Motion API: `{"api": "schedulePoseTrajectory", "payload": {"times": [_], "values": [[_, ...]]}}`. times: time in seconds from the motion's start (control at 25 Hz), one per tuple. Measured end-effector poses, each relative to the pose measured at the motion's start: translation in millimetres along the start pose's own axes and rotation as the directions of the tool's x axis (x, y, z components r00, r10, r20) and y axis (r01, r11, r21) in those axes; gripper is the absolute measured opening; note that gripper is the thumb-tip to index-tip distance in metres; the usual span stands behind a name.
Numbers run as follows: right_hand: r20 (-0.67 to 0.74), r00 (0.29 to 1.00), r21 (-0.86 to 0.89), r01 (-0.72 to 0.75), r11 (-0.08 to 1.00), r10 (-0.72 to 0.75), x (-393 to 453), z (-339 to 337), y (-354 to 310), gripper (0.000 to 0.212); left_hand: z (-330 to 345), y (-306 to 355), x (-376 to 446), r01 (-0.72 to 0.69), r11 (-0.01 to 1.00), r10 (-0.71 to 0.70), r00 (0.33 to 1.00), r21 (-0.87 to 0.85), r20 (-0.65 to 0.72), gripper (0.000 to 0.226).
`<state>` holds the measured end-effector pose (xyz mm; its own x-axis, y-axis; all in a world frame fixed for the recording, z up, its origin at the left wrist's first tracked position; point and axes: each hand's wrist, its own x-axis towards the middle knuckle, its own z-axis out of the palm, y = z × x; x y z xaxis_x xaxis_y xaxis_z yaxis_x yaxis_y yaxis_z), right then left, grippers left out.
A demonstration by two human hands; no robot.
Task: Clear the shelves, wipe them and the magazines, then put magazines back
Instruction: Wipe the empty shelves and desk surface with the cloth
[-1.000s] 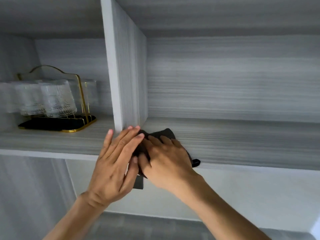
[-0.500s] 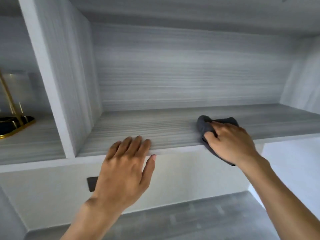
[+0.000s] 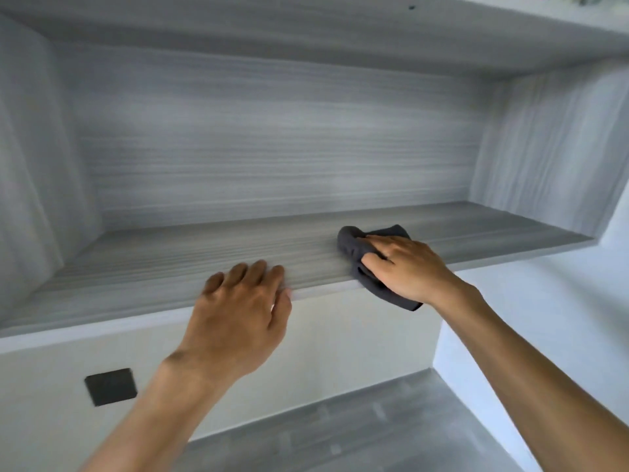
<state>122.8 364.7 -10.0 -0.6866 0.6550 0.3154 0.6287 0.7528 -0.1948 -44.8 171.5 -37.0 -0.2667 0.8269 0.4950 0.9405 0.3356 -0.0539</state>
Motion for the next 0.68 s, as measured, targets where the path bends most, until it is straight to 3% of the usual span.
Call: {"api": "schedulePoseTrajectory", "payload": {"times": [0.16,0.4,0.52,0.68], "values": [[0.082,0.993,-0.008,-0.09,0.996,0.09,8.4,-28.3,99.6,0.043,15.8,68.0,46.2,-0.06,0.998,0.056,0.991,0.031,0.123,0.079],[0.145,0.932,0.03,-0.338,0.941,0.331,25.8,-63.2,252.6,0.049,24.2,118.8,110.7,-0.094,0.99,0.128,0.91,-0.106,0.394,0.063],[0.168,0.92,0.051,-0.367,0.929,0.355,38.5,-76.5,309.2,0.049,29.9,122.2,114.2,-0.067,0.991,0.106,0.921,-0.117,0.375,0.067],[0.238,0.93,0.068,-0.305,0.95,0.281,81.2,-73.2,324.9,0.047,35.1,117.5,109.9,-0.027,0.982,0.093,0.933,-0.188,0.349,0.09]]}}
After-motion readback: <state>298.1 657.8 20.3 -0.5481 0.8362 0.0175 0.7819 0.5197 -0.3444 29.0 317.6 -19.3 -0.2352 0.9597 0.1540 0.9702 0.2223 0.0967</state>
